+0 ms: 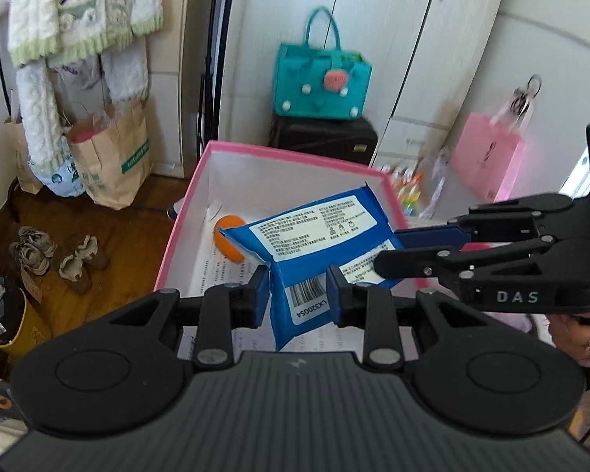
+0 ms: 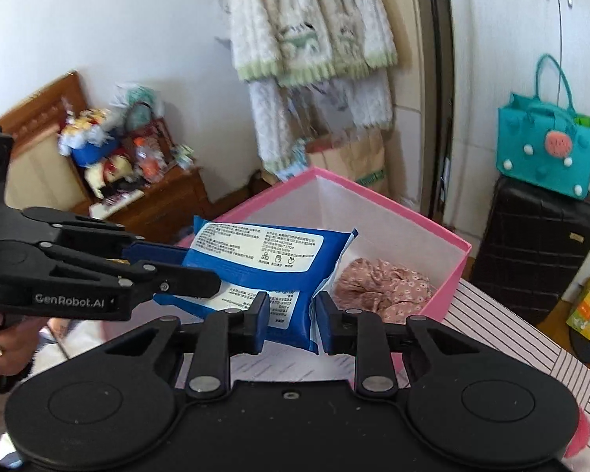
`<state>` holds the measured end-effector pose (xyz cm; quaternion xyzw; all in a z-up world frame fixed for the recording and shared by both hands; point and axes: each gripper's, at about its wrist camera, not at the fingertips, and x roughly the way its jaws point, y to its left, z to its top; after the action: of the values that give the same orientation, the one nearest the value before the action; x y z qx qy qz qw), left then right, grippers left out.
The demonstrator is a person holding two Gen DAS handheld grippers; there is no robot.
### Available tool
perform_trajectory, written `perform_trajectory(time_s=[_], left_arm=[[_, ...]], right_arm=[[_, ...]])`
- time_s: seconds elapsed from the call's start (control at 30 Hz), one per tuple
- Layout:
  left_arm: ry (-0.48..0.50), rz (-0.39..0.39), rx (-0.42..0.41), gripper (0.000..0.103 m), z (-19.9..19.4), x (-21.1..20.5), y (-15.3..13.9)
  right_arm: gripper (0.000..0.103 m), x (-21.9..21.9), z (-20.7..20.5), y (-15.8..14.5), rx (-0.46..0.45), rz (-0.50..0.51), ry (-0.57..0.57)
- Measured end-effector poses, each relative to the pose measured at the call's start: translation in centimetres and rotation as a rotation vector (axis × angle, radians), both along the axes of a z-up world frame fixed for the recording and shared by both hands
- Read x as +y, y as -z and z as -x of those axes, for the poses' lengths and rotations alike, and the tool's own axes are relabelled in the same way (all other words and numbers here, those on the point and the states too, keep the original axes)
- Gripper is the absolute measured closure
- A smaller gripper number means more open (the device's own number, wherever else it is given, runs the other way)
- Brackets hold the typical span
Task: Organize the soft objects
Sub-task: 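Lower the packet into the box and open left tool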
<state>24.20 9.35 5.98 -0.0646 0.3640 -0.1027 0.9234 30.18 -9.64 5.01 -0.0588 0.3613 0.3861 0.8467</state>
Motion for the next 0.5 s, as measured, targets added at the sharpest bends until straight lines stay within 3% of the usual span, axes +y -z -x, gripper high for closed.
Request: perform_trajectory(time_s=[0.17, 0.37, 0.5], left_arm=[[0.031, -0.06, 0.067, 0.075, -2.8, 0.0, 2.0], [0.059, -0.058, 0.194, 0.075, -5.0, 0.5, 3.8], [0.104, -0.146, 0.198, 0.078, -5.3, -0.7, 4.5]], right_arm=[[0.073, 1.1, -2.2, 1.5, 0.042, 0.057, -0.005], [0.073, 1.3, -2.4, 2.5, 0.08, 0.086, -0.002], [0.074, 1.8, -1.8, 2.5, 0.086, 0.105, -0.038]])
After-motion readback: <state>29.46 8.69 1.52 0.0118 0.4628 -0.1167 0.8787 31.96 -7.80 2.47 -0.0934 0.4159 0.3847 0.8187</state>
